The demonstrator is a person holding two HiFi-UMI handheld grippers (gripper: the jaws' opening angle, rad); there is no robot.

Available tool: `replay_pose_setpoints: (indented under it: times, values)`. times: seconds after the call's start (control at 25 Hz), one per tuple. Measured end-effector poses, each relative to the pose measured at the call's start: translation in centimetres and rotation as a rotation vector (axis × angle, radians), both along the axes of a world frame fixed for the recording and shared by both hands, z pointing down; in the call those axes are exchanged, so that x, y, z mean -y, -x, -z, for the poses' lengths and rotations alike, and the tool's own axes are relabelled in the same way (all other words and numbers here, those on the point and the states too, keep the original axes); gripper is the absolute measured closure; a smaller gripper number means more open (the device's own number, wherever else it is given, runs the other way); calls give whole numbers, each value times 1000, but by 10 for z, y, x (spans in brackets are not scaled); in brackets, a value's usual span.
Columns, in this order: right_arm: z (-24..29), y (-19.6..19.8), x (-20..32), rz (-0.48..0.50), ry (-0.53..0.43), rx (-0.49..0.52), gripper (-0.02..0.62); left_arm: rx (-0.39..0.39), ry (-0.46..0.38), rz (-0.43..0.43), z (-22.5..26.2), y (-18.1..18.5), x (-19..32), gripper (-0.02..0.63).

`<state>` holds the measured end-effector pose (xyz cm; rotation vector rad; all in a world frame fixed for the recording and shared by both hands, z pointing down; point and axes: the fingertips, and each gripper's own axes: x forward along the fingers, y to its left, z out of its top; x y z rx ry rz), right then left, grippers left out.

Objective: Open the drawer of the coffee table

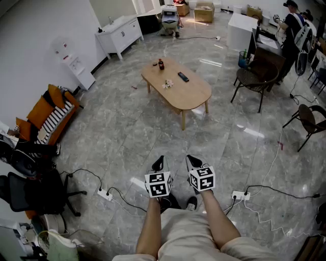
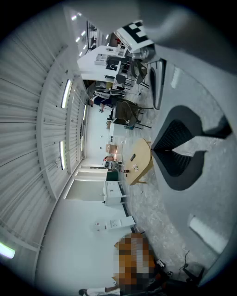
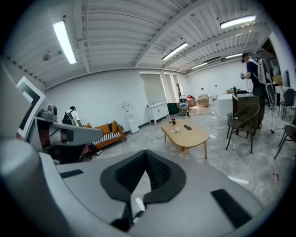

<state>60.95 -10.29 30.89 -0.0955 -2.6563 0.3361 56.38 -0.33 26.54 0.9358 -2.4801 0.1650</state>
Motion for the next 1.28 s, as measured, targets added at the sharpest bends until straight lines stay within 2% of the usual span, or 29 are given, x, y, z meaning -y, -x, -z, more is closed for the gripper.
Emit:
replay_pose_setpoints:
  times: [0.2, 0.4, 0.96, 1.12, 1.28]
  values:
    - [0, 16, 14, -18, -19, 25, 580, -1, -12, 17, -5, 18, 6, 597]
    - [6, 22, 20, -36, -18, 40, 580, 4, 8, 9, -5, 21, 10, 595]
    - [9, 25, 25, -65, 70, 103, 578, 15, -34, 5, -8, 27, 16, 595]
    - [9, 30, 21, -73, 103, 116, 578, -10, -51, -3, -14, 29, 15, 595]
    - [8, 38, 12, -57, 93, 112, 578, -36, -79, -2, -14, 34, 11, 595]
